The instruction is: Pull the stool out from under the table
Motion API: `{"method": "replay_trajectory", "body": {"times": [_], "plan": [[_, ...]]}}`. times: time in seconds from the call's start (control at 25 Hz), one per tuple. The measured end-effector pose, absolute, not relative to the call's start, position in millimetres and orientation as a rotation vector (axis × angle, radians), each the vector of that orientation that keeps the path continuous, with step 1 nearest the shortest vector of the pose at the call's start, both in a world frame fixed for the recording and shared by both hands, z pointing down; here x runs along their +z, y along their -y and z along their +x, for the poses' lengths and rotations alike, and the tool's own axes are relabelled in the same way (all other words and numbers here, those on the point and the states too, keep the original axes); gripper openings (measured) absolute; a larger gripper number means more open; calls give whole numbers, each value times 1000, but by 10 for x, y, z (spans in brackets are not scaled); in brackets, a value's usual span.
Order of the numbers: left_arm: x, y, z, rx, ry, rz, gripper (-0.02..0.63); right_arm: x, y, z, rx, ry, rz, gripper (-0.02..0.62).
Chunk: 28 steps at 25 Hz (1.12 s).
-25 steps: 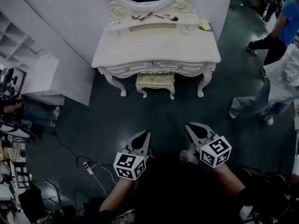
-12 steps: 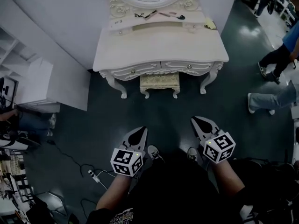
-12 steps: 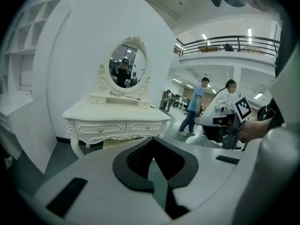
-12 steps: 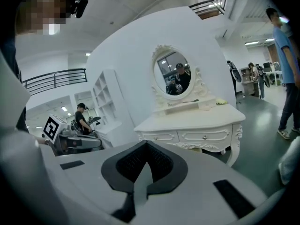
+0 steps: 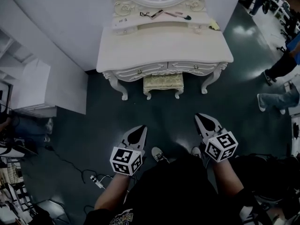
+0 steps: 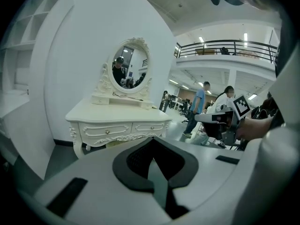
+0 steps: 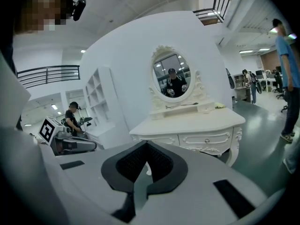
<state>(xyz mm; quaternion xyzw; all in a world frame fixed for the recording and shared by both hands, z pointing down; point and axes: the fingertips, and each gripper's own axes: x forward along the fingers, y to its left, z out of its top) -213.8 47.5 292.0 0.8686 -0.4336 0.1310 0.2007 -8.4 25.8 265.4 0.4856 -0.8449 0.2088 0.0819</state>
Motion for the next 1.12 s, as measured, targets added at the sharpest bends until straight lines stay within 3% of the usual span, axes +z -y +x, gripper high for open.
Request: {"method": "replay_trajectory", "body": {"times": [0.52, 1.12], "plan": [[2956, -389, -2569, 333, 1214, 2446, 8, 2635, -242, -447, 590, 2492, 1502, 26], [3061, 231, -2420, 343, 1318, 2502, 8, 2809, 358, -314, 488, 2486, 1467, 26]]}}
